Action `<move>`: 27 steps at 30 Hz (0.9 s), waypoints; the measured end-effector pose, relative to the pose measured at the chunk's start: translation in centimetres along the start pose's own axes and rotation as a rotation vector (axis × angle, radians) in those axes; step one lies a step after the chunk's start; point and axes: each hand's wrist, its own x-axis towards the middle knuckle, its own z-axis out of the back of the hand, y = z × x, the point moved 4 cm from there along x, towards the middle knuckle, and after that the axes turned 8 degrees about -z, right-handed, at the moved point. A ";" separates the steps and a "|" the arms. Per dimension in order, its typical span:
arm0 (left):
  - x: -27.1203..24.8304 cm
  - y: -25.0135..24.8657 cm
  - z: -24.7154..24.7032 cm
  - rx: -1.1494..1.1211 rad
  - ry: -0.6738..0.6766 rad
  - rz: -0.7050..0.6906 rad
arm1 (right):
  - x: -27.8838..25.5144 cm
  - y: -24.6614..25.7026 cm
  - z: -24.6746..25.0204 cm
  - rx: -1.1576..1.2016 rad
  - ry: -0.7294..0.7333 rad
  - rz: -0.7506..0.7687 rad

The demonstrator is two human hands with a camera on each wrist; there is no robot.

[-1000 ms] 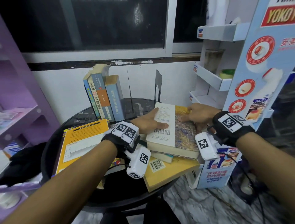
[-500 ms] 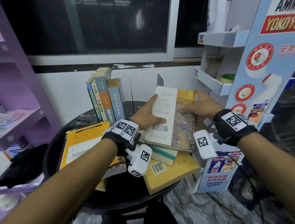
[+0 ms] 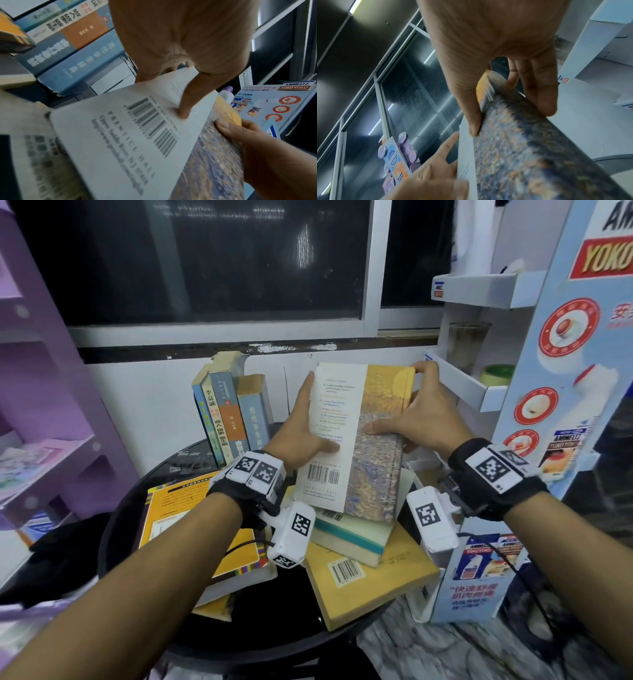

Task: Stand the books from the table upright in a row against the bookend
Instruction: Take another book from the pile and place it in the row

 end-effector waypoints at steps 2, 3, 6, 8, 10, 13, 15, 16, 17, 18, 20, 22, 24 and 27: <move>0.3 0.5 0.4 -0.124 -0.045 0.032 | -0.2 0.5 -0.2 -0.009 0.020 0.040; 0.5 0.6 0.5 -0.172 -0.063 0.042 | -0.2 0.6 -0.3 -0.006 0.021 0.054; 0.8 0.5 0.8 -0.211 -0.104 0.031 | -0.5 1.1 -0.5 0.017 0.016 0.097; 1.0 0.4 1.2 -0.239 -0.142 0.009 | -0.8 1.5 -0.5 0.046 0.029 0.118; 1.1 0.6 1.6 -0.314 -0.177 0.012 | -0.8 2.0 -0.3 0.042 0.044 0.126; 1.0 1.0 2.1 -0.387 -0.186 0.006 | -0.9 3.0 0.4 0.026 0.109 0.098; 0.8 1.0 2.5 -0.408 -0.176 -0.014 | -0.9 3.8 0.8 0.024 0.149 0.100; 0.7 0.9 2.6 -0.420 -0.171 -0.026 | -0.9 4.1 0.9 0.023 0.158 0.106; 0.6 0.9 2.8 -0.431 -0.167 -0.038 | -0.9 4.5 0.9 0.021 0.166 0.113; 0.6 0.9 3.0 -0.435 -0.165 -0.047 | -0.9 4.7 0.8 0.022 0.176 0.115; 0.5 0.7 3.4 -0.425 -0.155 -0.069 | -0.7 5.3 0.6 0.034 0.203 0.112; 0.5 0.5 3.9 -0.395 -0.146 -0.086 | -0.7 5.8 0.3 0.039 0.233 0.109; 0.5 0.3 4.5 -0.377 -0.141 -0.100 | -0.8 6.6 0.0 0.022 0.256 0.118; 0.5 0.1 5.4 -0.350 -0.145 -0.113 | -1.0 7.5 -0.1 -0.008 0.257 0.141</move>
